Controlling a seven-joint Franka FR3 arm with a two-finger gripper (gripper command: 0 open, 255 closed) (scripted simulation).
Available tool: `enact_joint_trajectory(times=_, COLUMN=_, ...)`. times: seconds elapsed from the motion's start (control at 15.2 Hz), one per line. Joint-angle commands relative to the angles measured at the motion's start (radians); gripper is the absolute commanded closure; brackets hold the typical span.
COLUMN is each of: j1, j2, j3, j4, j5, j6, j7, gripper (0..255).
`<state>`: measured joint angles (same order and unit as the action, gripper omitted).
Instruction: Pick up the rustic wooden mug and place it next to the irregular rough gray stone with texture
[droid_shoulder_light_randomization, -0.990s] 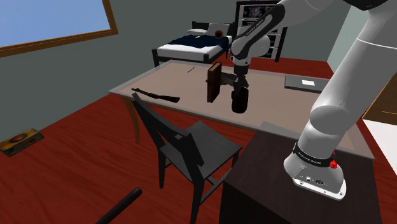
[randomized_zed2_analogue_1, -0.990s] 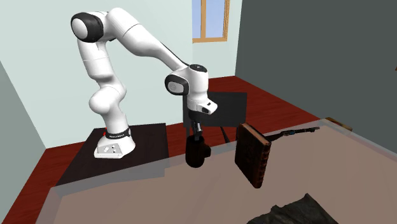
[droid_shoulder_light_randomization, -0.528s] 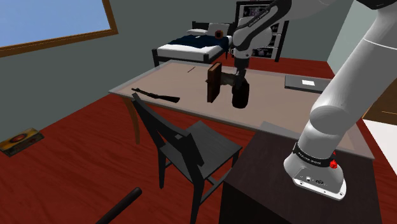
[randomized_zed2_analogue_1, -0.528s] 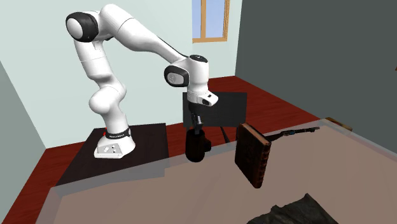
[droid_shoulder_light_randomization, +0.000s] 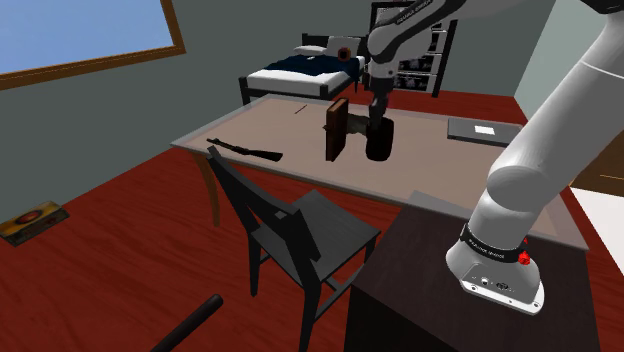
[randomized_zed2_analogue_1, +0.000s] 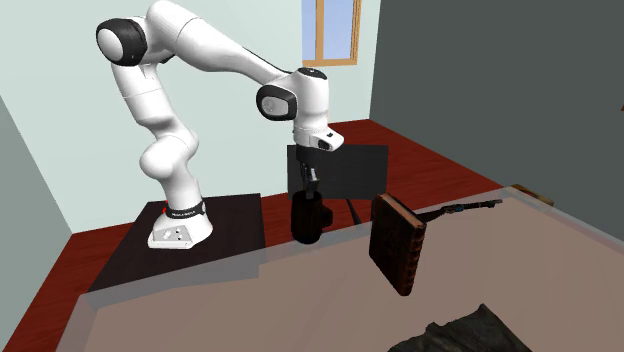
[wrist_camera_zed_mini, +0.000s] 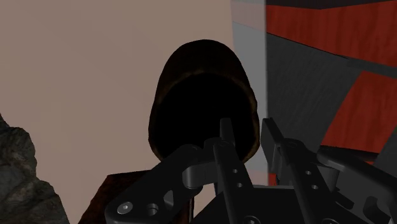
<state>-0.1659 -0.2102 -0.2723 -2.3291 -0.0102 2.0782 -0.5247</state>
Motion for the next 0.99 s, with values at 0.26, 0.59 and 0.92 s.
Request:
enact_joint_trajectory(times=0.26, j1=-0.001, j2=-0.031, j3=0.005, j4=0.053, j5=-0.007, j6=-0.084, j7=0.008, gripper=255)
enact_joint_trajectory(times=0.59, j1=-0.001, j2=-0.051, j3=0.009, j4=0.104, j5=-0.011, j6=-0.152, j7=0.014, gripper=255)
enact_joint_trajectory(times=0.92, j1=0.000, j2=-0.064, j3=0.013, j4=0.159, j5=-0.012, j6=-0.220, j7=0.018, gripper=255)
